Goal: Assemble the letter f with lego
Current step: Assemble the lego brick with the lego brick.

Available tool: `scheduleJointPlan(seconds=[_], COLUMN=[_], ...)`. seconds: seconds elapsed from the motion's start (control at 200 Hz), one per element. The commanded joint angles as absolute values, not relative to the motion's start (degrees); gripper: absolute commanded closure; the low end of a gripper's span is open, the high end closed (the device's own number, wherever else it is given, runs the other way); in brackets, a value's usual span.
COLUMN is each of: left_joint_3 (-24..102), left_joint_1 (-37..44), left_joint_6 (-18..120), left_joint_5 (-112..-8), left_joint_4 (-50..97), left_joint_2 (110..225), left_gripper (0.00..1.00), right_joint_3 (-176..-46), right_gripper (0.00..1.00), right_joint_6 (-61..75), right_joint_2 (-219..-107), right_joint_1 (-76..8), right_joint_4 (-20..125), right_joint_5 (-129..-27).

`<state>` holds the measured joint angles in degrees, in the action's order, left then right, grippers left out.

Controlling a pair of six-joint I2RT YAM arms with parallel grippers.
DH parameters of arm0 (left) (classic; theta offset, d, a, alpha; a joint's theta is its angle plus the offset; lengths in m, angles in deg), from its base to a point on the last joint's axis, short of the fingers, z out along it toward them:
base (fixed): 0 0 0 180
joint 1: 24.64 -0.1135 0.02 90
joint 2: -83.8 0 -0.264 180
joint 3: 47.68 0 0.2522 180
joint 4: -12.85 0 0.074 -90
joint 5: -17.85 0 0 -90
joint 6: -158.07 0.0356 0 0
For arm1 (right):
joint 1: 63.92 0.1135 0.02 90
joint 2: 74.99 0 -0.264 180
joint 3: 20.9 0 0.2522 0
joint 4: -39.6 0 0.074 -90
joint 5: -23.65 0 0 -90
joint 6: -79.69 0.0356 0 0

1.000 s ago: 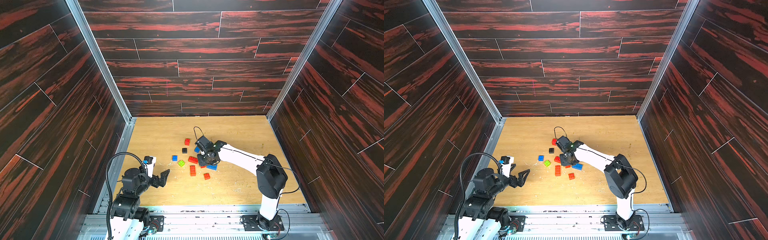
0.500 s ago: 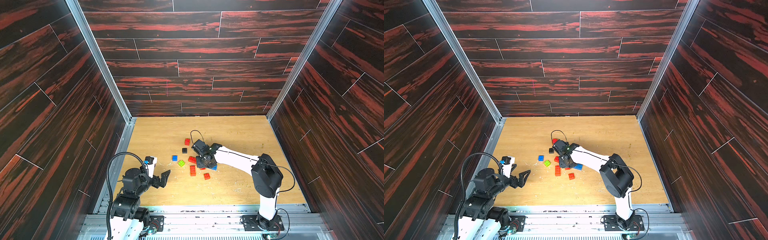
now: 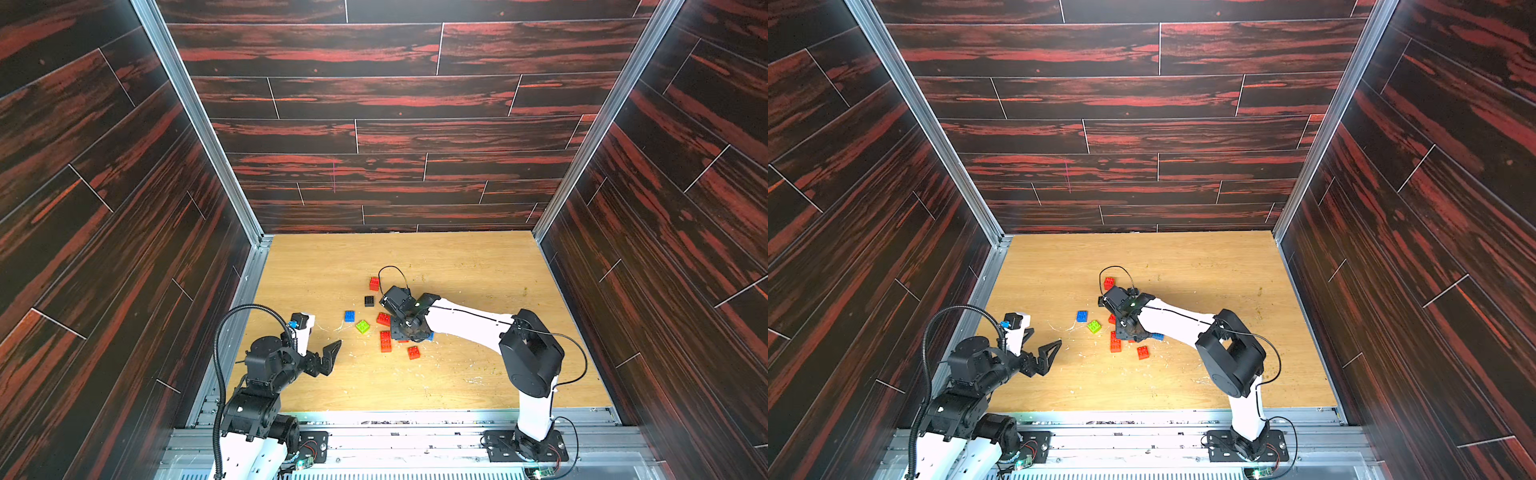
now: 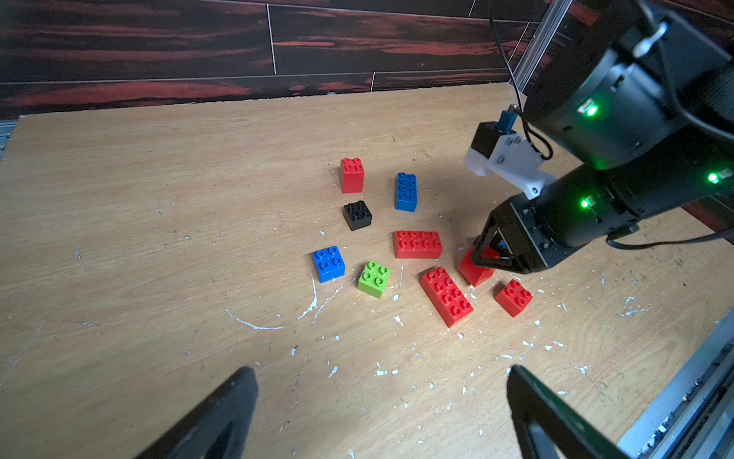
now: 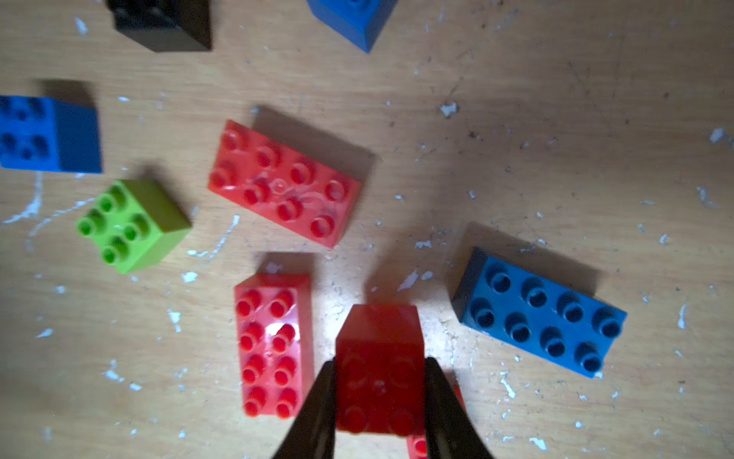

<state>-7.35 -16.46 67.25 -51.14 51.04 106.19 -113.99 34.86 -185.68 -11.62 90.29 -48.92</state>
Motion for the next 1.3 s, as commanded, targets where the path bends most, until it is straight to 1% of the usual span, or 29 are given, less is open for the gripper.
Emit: scheduleJointPlan(seconds=[0.0, 0.2, 0.301, 0.361, 0.491, 0.556, 0.857, 0.972, 1.082, 1.152, 1.293], left_joint_3=[-7.46, -7.47, -7.46, -7.46, -7.53, -7.55, -7.55, -7.60, -7.57, -7.55, -7.55], left_joint_1=[-16.20, -16.04, -15.95, -15.98, -15.86, -15.88, -15.85, -15.83, -15.77, -15.85, -15.81], left_joint_6=[68.26, 68.36, 68.41, 68.44, 68.51, 68.42, 68.44, 68.42, 68.46, 68.33, 68.39], left_joint_5=[-50.53, -50.46, -50.38, -50.44, -50.35, -50.35, -50.43, -50.44, -50.57, -50.59, -50.62], left_joint_4=[51.75, 51.75, 51.79, 51.82, 51.89, 51.93, 51.76, 51.84, 51.84, 51.84, 51.92], left_joint_2=[105.79, 105.80, 105.73, 105.67, 105.56, 105.49, 105.35, 105.38, 105.42, 105.43, 105.28], left_gripper=[0.00, 0.00, 0.00, 0.00, 0.00, 0.00, 0.00, 0.00, 0.00, 0.00, 0.00], right_joint_3=[-111.64, -110.42, -110.36, -110.48, -111.01, -111.20, -113.60, -113.72, -113.80, -114.64, -119.20], right_gripper=[0.92, 0.92, 0.90, 0.84, 0.62, 0.55, 0.37, 0.34, 0.31, 0.31, 0.31], right_joint_6=[37.26, 37.89, 38.12, 38.28, 38.50, 38.34, 37.02, 36.08, 30.71, 23.07, 7.14], right_joint_2=[-185.94, -185.86, -186.04, -186.08, -186.09, -185.99, -184.88, -182.41, -178.68, -176.86, -176.63], right_joint_1=[-11.23, -11.13, -11.09, -11.00, -10.65, -10.33, -8.72, -8.65, -8.63, -9.09, -9.95], right_joint_4=[88.60, 87.91, 87.90, 88.14, 88.94, 89.13, 91.49, 92.95, 94.63, 95.72, 102.93], right_joint_5=[-47.70, -48.13, -48.33, -48.25, -47.77, -47.54, -45.93, -46.17, -47.51, -51.16, -58.63])
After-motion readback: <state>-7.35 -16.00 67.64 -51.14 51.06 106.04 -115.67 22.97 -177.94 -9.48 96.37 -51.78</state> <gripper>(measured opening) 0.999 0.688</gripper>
